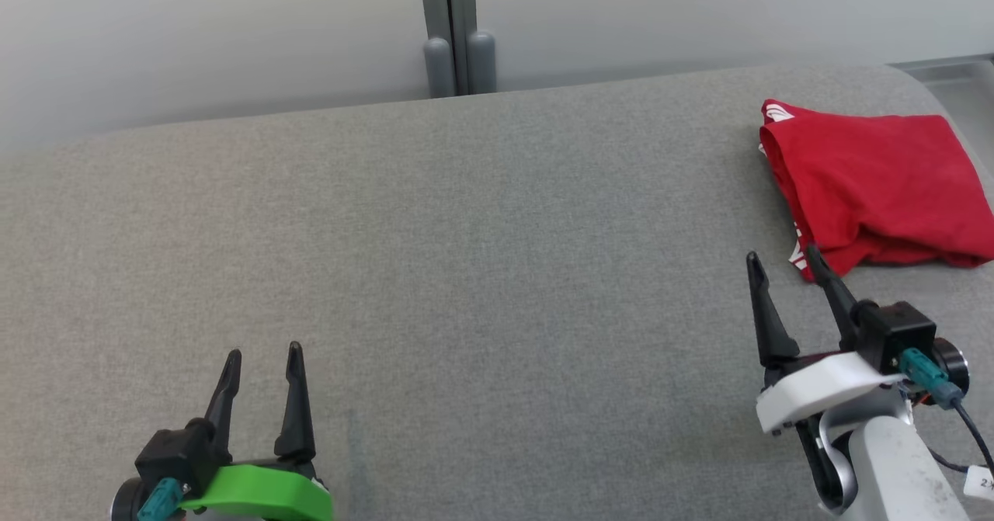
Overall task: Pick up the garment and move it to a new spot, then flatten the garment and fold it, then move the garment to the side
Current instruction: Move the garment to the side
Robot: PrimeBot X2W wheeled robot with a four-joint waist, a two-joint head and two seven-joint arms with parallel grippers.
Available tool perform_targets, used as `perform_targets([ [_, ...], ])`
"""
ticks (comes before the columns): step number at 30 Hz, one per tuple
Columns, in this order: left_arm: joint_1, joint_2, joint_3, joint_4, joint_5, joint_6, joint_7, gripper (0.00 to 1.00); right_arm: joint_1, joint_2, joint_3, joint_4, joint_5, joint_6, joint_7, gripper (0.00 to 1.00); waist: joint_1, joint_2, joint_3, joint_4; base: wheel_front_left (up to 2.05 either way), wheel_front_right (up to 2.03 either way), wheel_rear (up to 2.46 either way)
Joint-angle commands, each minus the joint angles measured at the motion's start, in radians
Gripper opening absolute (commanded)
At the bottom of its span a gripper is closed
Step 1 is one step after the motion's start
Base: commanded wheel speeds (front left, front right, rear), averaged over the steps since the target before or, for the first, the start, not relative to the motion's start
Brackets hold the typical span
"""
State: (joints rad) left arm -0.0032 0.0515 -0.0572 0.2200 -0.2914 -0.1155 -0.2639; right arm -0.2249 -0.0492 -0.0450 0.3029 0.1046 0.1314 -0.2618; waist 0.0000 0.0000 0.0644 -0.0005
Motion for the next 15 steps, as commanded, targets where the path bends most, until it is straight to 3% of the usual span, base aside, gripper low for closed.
perform_targets([
  [1,0.021,0.0,0.001,-0.002,-0.007,-0.003,0.0,1.0,0.035,-0.004,0.007,-0.018,0.019,-0.002,-0.004,1.0,0.0,0.0,-0.015,0.011,0.0,0.0,0.0],
  [15,0.043,0.0,-0.008,-0.015,-0.034,0.025,0.0,1.0,0.118,-0.003,0.018,-0.058,0.046,-0.002,-0.004,1.0,0.0,0.0,-0.008,0.013,0.0,0.0,0.0],
])
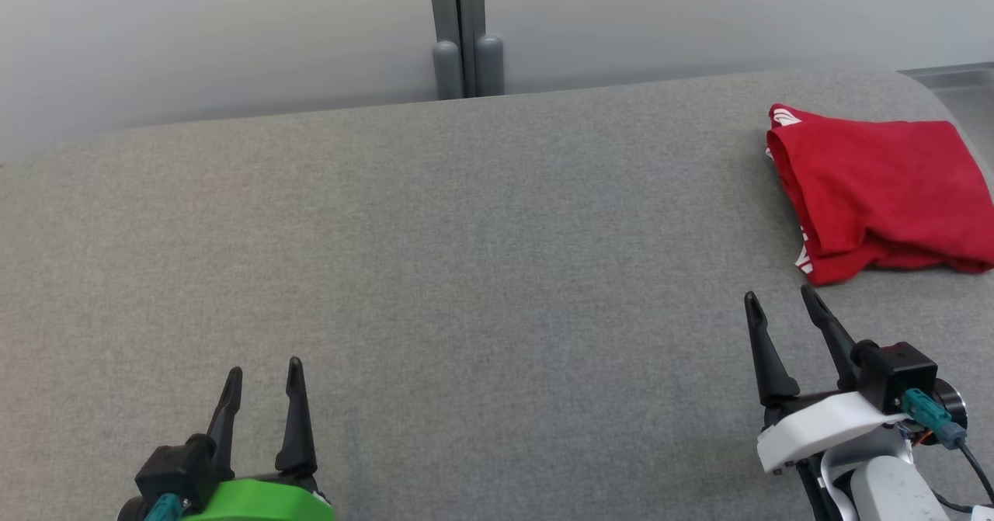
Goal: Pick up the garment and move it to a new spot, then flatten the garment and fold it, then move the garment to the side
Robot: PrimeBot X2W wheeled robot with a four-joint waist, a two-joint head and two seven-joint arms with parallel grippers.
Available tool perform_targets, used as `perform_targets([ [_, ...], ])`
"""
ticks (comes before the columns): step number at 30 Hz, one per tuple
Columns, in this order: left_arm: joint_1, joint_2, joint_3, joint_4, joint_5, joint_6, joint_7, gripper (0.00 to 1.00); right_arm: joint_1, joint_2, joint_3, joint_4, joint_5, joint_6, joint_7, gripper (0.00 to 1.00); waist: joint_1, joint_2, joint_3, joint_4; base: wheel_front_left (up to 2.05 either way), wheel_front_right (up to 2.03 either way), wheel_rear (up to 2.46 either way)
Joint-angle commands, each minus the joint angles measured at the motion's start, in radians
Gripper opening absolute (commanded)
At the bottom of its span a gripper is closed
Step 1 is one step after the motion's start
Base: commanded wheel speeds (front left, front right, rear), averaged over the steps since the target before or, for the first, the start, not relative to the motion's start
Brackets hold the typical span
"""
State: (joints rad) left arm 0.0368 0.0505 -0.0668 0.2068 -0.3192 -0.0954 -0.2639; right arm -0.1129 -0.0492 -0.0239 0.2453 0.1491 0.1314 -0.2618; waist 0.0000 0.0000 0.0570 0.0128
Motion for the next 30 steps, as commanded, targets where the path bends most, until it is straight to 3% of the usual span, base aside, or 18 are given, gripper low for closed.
perform_targets([
  [1,0.0,0.001,0.001,-0.002,-0.006,0.005,0.0,1.0,0.005,-0.003,-0.003,0.0,0.002,-0.002,-0.004,1.0,0.0,0.0,0.0,-0.001,0.0,0.0,0.0],
  [10,-0.006,0.001,0.0,-0.004,-0.005,0.004,0.0,1.0,0.008,-0.003,0.002,0.002,0.023,-0.002,-0.004,1.0,0.0,0.0,-0.001,-0.004,0.0,0.0,0.0],
  [11,-0.006,0.001,0.0,-0.004,-0.01,0.004,0.0,0.0,0.009,-0.003,0.003,0.003,0.025,-0.002,-0.004,0.0,0.0,0.0,-0.001,-0.004,0.0,0.0,0.0],
  [16,0.0,-0.003,-0.002,0.03,-0.013,0.0,0.003,0.0,0.01,0.008,0.0,0.037,0.031,0.0,0.006,0.0,0.0,0.0,-0.001,-0.005,0.0,0.0,0.0],
  [30,-0.029,0.003,0.026,0.032,-0.255,-0.007,0.067,0.0,0.009,0.006,-0.017,0.028,0.296,0.0,0.075,0.0,0.0,0.0,-0.007,-0.006,0.0,0.0,0.0],
])
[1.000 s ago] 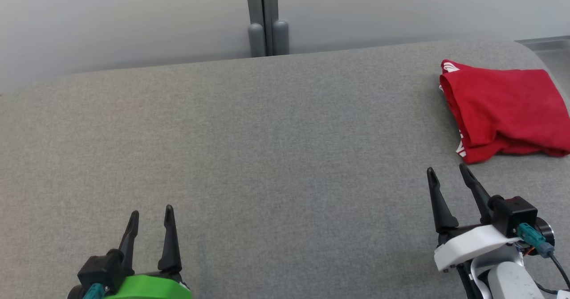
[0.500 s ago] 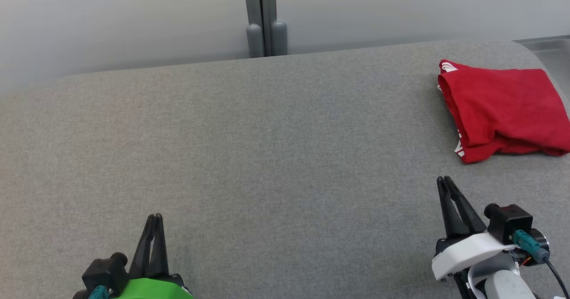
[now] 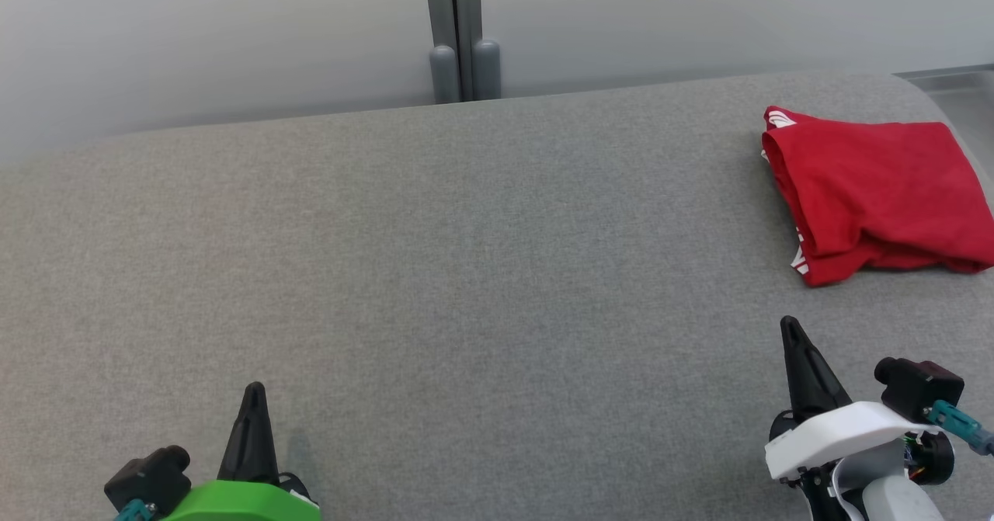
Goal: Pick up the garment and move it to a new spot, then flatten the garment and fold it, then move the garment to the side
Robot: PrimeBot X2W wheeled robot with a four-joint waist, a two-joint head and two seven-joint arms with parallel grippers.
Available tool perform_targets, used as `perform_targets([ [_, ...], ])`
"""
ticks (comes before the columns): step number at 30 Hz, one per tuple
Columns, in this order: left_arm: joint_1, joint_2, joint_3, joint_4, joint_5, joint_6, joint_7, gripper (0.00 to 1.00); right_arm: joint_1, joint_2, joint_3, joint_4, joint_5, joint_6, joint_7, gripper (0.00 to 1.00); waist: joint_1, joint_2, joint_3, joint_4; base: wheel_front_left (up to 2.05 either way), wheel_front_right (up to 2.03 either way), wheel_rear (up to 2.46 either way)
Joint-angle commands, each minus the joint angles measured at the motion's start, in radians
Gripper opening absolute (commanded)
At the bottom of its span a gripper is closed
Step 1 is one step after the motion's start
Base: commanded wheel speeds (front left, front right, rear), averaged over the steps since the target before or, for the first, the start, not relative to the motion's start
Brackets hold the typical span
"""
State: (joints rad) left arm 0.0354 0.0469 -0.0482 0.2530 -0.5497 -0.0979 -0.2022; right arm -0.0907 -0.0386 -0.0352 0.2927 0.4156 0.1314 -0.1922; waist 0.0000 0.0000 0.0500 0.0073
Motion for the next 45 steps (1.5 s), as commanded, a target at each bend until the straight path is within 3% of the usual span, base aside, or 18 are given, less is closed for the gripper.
perform_targets([
  [1,-0.029,0.007,0.009,-0.014,-0.038,-0.005,0.009,0.0,-0.014,-0.005,-0.006,-0.02,0.044,0.0,0.009,0.0,0.0,0.0,-0.001,0.0,0.0,0.0,0.0],
  [21,-0.063,0.012,0.045,-0.014,-0.319,-0.013,0.087,0.0,-0.016,-0.007,-0.026,-0.03,0.354,0.0,0.088,0.0,0.0,0.0,-0.009,-0.001,0.0,0.0,0.0],
  [45,-0.094,0.014,0.081,-0.014,-0.58,-0.021,0.163,0.0,-0.019,-0.01,-0.045,-0.038,0.647,-0.001,0.165,0.0,0.0,0.0,-0.019,-0.003,0.0,0.0,0.0],
])
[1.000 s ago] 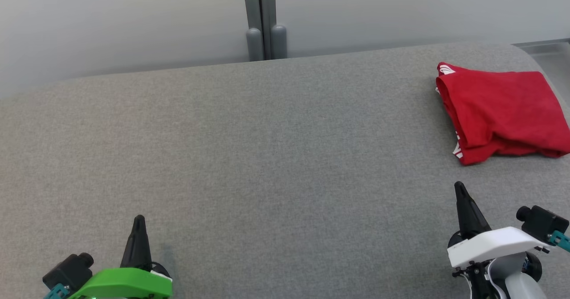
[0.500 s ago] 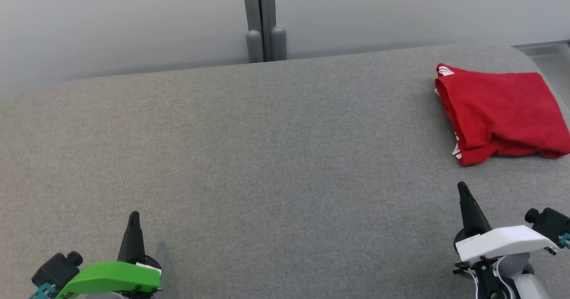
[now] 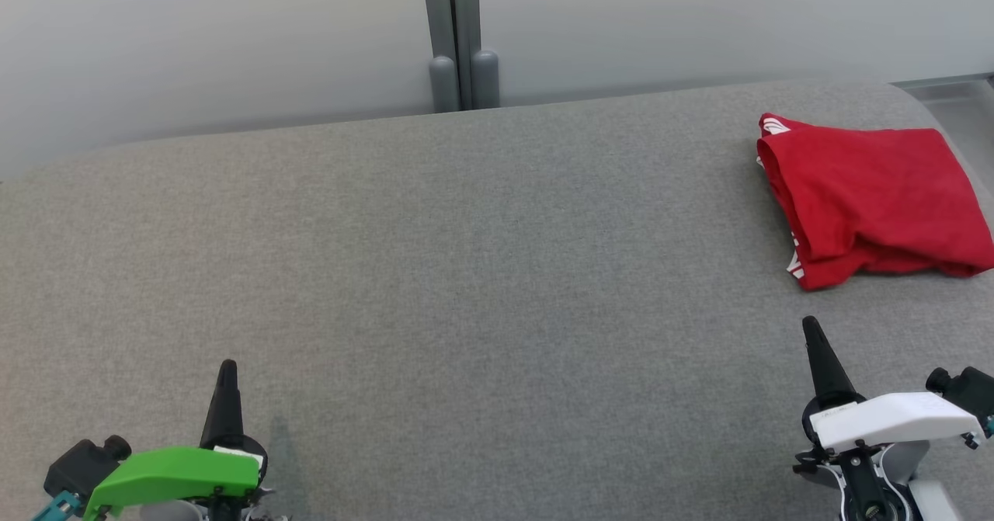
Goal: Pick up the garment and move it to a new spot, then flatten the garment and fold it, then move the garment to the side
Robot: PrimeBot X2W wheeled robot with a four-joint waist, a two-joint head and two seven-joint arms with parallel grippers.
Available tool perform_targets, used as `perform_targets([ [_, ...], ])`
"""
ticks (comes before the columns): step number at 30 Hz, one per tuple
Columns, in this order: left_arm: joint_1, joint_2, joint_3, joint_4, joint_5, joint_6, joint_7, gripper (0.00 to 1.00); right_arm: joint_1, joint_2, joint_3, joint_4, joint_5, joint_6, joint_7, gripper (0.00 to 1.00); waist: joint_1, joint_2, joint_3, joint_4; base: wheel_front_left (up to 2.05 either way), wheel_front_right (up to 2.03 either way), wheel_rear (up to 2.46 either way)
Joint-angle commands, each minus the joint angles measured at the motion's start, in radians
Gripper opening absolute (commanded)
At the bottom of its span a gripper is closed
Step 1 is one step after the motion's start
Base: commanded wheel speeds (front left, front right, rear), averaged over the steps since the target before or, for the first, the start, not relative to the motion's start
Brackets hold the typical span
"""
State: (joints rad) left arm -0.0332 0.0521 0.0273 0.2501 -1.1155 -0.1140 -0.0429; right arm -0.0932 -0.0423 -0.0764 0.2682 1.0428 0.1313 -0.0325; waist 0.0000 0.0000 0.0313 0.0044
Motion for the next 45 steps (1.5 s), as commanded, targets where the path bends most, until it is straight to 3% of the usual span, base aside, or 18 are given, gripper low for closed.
perform_targets([
  [1,-0.026,0.009,0.007,-0.011,-0.024,-0.005,0.006,0.0,-0.017,-0.006,-0.004,-0.014,0.029,0.0,0.008,0.0,0.0,0.0,-0.001,0.0,0.0,0.0,0.0],
  [45,-0.068,0.008,0.061,-0.008,-0.38,-0.016,0.115,0.0,-0.019,-0.009,-0.03,-0.023,0.431,-0.001,0.113,0.0,0.0,0.0,-0.019,-0.003,0.0,0.0,0.0],
])
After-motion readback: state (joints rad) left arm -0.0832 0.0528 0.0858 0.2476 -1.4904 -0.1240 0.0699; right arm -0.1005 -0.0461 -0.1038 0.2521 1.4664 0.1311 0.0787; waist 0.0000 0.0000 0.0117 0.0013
